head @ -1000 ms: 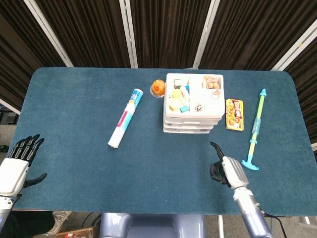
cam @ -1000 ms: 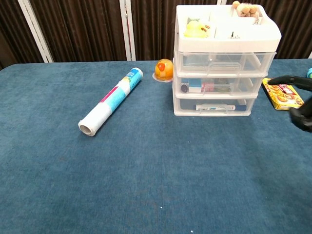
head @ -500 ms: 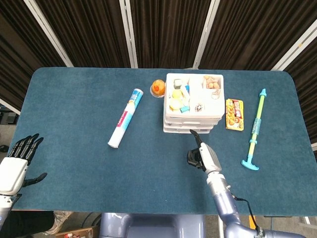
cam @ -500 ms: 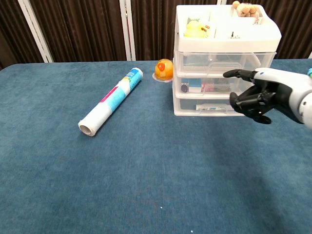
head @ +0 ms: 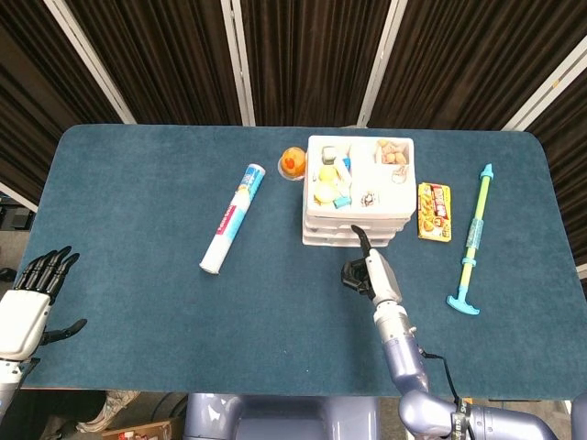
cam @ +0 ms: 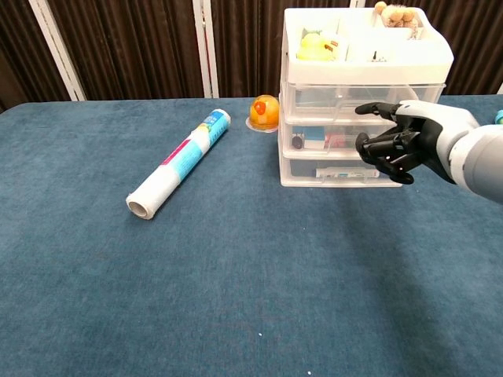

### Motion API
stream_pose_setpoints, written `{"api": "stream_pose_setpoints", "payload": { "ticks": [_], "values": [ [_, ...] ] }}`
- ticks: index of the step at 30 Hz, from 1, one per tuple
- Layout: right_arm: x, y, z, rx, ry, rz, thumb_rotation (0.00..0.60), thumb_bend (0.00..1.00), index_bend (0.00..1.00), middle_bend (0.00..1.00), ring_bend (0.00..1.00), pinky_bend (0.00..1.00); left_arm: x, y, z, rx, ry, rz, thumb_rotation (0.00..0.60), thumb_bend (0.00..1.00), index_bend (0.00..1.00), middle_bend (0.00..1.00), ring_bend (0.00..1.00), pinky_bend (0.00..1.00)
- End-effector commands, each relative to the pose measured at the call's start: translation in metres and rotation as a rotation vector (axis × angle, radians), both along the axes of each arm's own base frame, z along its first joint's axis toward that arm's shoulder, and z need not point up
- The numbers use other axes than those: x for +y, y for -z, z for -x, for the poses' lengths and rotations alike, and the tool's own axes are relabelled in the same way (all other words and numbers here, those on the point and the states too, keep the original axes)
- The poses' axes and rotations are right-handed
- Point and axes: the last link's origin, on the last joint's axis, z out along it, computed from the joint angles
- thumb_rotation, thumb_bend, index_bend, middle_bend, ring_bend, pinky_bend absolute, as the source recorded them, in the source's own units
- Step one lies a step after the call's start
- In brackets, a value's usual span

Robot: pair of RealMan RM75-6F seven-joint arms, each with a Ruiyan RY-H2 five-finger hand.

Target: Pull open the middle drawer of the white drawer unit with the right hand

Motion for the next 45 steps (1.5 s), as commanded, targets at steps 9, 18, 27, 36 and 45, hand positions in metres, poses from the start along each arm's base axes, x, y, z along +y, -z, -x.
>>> {"api": "stream_pose_setpoints", "payload": {
  "ticks": [9,18,27,36,45],
  "values": [
    [-0.009,0.002,-0.005,-0.04,0.032,0.008,0.6,0.71,0.0,0.87,0.83,0.89,0.0,0.0,0.0,-0.004,-0.006,0.006,0.6,0.02,0.0,0.0,0.0,0.08],
    [-0.016,0.007,-0.018,-0.153,0.074,0.006,0.6,0.73,0.07,0.87,0.83,0.89,-0.001,0.0,0.0,-0.006,-0.006,0.01,0.6,0.02,0.0,0.0,0.0,0.08],
    [-0.011,0.012,-0.025,-0.183,0.086,-0.015,0.6,0.73,0.2,0.87,0.83,0.89,-0.001,-0.001,0.001,-0.01,-0.006,0.012,0.6,0.02,0.0,0.0,0.0,0.08],
    [0.0,0.012,-0.02,-0.183,0.087,-0.038,0.6,0.73,0.21,0.87,0.83,0.89,-0.001,0.0,0.001,-0.006,-0.007,0.013,0.6,0.02,0.0,0.0,0.0,0.08],
    [0.018,0.005,-0.015,-0.148,0.024,-0.023,0.6,0.72,0.15,0.86,0.82,0.89,-0.002,0.001,0.001,-0.001,-0.009,0.012,0.6,0.02,0.0,0.0,0.0,0.08]
  ]
}}
